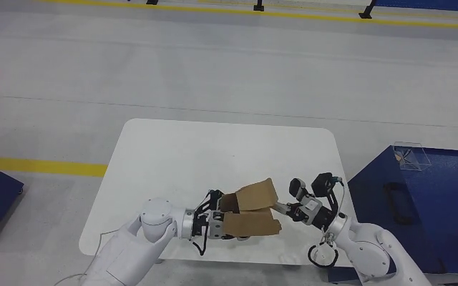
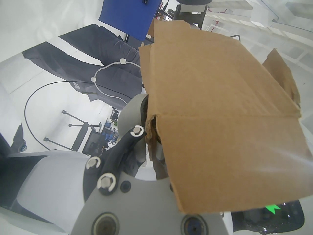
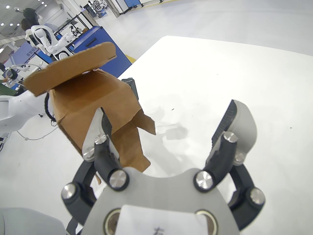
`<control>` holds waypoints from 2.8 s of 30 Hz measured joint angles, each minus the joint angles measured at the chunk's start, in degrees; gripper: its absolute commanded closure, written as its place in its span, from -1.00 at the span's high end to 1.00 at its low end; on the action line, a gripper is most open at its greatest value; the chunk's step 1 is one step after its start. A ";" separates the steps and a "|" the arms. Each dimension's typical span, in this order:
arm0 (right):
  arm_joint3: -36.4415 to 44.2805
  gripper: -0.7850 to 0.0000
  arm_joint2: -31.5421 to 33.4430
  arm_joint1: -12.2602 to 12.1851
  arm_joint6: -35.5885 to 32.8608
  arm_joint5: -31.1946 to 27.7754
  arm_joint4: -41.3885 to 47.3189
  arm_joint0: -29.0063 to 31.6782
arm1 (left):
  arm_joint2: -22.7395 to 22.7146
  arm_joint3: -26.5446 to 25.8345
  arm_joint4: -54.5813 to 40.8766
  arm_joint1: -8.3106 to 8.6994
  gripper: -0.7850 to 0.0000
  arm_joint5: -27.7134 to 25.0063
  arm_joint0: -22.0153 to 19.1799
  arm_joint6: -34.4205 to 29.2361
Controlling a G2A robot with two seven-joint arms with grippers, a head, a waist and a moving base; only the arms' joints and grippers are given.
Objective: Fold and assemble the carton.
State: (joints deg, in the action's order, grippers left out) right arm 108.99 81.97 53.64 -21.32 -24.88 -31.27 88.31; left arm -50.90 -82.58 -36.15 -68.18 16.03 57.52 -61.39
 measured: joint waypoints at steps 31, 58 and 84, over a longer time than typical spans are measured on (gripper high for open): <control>-0.94 1.00 -0.01 0.77 -0.02 -0.88 1.14 -0.37 | -2.40 -3.50 6.49 0.86 -1.00 -9.07 3.34 4.42; -0.76 1.00 0.13 0.75 -4.31 -3.88 -0.63 1.60 | -5.07 -3.56 2.92 0.90 -1.00 -12.15 5.81 5.96; 0.58 1.00 -0.99 1.36 -4.29 -2.24 2.11 0.28 | -4.16 -4.78 5.65 1.00 -1.00 -10.78 6.64 4.70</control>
State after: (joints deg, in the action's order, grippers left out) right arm 109.57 80.99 54.99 -25.61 -27.12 -29.16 88.59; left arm -55.07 -87.36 -30.49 -67.18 5.24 64.17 -56.68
